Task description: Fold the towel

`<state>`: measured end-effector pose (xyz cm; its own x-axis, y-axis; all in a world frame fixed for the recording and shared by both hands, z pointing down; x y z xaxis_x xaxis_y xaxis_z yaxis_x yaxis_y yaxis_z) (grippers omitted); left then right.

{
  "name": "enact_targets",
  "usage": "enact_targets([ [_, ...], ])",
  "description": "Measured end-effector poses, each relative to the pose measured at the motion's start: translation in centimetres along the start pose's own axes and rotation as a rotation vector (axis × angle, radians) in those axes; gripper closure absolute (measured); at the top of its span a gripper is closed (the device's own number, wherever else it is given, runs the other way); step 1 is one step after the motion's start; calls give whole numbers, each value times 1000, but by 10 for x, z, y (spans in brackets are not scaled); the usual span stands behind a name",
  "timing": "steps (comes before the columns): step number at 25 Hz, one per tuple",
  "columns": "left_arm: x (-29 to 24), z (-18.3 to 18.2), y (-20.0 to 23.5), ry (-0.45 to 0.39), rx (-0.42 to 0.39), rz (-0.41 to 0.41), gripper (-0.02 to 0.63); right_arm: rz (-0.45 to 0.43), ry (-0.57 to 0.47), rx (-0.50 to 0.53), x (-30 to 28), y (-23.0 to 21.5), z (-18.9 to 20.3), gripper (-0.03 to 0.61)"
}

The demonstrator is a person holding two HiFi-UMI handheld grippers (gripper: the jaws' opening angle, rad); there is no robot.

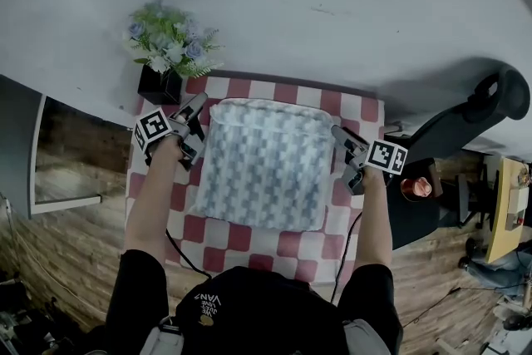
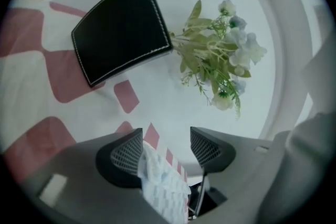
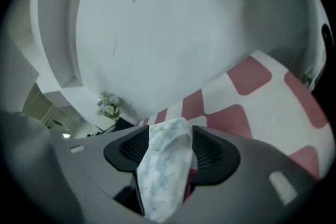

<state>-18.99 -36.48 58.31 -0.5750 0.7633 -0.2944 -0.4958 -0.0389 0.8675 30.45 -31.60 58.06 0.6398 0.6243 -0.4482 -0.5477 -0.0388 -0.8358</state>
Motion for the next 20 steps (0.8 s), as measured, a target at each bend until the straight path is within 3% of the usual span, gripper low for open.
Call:
enact_targets([
  [4,14,7,-14,79,-171,19,353,76,-11,124,22,10,1,321],
  [9,41,36,-29,240,-414,34,353,126,44,274,41,23,48,313],
  [16,93,84,-28,384,-764,-40,353,131,128,252,69,21,136,291],
  [20,129,113,-21,420,-852,-44,351,166,142,213,90,10,177,282],
])
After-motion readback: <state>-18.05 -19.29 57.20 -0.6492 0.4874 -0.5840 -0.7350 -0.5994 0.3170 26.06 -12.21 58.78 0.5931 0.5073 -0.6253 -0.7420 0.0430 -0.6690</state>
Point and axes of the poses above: the fingertips, and each gripper's own axes: x backward along the fingers, y to its left, z out of its underside, the point moved 9 cm from there along x, backward along the fingers, and after that the axes turned 10 degrees about -x, right-handed, at the moved point
